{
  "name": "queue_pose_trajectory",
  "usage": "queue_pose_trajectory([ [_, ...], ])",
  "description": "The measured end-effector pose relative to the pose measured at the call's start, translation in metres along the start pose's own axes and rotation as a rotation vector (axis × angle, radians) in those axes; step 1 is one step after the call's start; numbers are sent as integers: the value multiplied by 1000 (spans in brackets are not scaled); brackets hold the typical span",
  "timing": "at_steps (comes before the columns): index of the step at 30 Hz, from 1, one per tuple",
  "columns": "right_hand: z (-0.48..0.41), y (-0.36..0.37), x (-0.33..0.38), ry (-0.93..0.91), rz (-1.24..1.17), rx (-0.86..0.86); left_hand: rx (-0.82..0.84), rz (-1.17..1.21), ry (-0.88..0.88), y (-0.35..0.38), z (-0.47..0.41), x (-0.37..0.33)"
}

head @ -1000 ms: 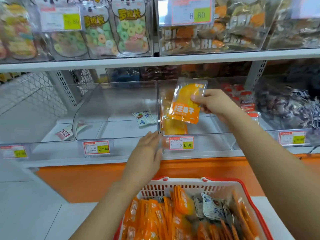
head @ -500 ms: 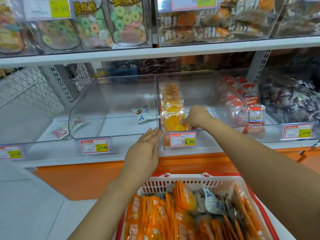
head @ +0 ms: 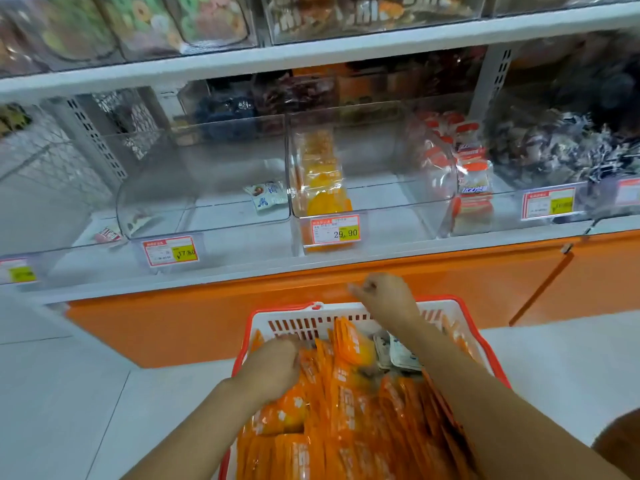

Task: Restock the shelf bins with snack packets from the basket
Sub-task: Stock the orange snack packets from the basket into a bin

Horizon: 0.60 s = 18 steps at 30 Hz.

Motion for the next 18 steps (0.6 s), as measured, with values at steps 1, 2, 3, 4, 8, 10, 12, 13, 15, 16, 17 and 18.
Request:
queue_pose_trajectory([
  [1,3,24,-19,89,61,118,58,-1,-35,9,3,10],
  [2,8,44,-38,169,104,213,97,3,-62,15,6,19],
  [3,10,66,-59,223,131,295,133,3,-85,19,11,27],
  [4,11,86,-78,247,134,345,162,3,-103,22,14,33],
  [8,12,137,-121,305,41,484,204,-8,-106,29,21,42],
  [10,19,129,-104,316,-33,495,207,-20,-128,33,20,43],
  [12,18,128,-99,278,-66,495,197,-26,-152,37,17,47],
  [13,16,130,-99,262,-73,490,198,-21,-145,39,17,49],
  [15,17,131,-95,202,-37,494,204,-8,-147,41,15,51],
  [16,20,130,-91,178,11,487,207,-5,-165,41,14,52],
  [17,23,129,-90,150,72,452,207,4,-181,42,13,54],
  [18,28,126,-87,119,151,416,208,22,-197,44,11,56],
])
Point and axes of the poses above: each hand's wrist, its own z-axis away from the middle knuckle, its own y-axis out of the palm, x = y × z, the point moved 4 cm from there along -z, towards the middle knuckle, and after that the axes turned 2 degrees about -y, right-handed, at the moved point
